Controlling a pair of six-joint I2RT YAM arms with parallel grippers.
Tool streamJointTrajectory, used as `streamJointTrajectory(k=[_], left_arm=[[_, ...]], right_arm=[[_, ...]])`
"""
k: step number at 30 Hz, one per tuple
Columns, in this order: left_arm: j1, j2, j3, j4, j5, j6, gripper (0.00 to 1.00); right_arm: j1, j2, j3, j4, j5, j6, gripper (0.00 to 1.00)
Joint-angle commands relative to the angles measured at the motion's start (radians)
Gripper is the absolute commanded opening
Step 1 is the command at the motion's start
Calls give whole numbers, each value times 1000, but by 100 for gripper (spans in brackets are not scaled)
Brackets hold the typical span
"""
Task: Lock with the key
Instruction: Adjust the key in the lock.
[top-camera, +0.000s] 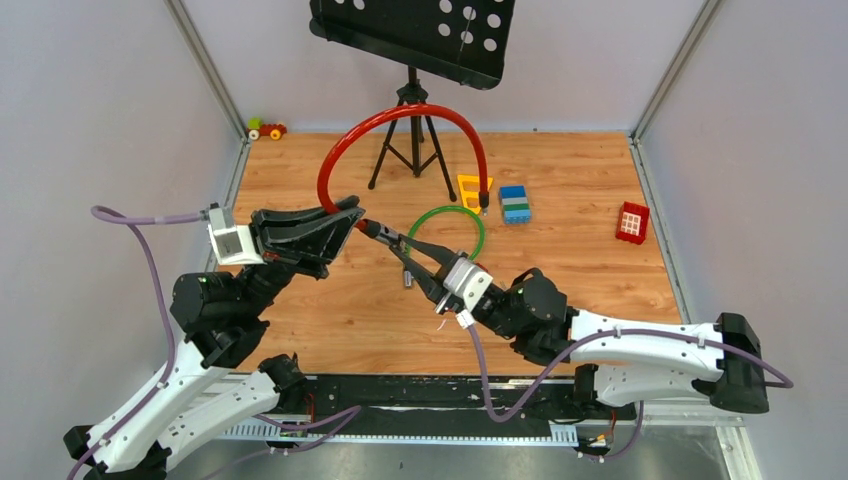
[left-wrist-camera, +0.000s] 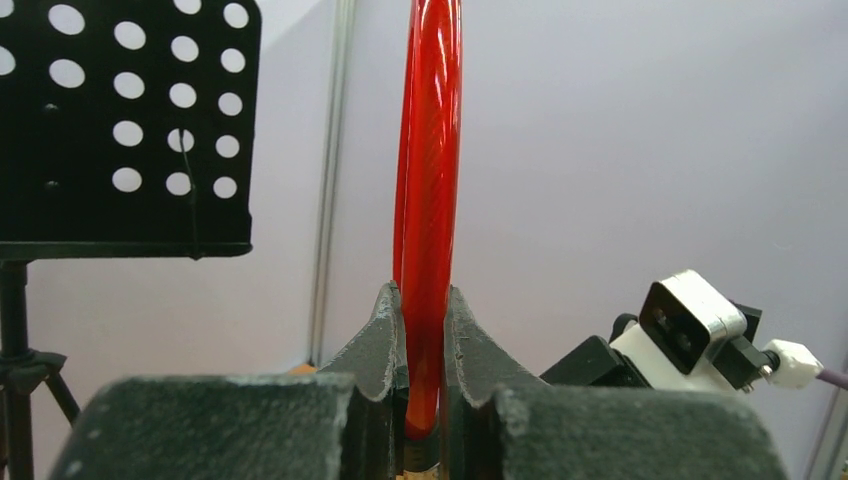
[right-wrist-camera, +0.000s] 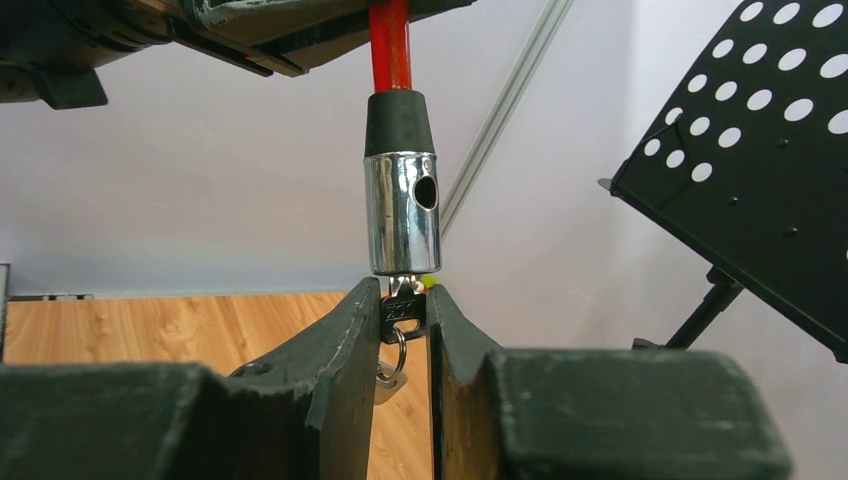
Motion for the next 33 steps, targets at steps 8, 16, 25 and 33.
streamJointTrajectory(k=[8,16,25,33], left_arm=[[-1,17,23,136,155,0,0],[-1,22,17,174,201,-5,0],[-1,21,32,151,248,5,0],[-1,50,46,177,321,-18,0]], right_arm=[[4,-111,15,-154,-152,126,0],[2,-139,22,-214,-160,141,0],[3,-252,56,-425,-159,142,15],[-7,-312,69,-491,-148,168,30]])
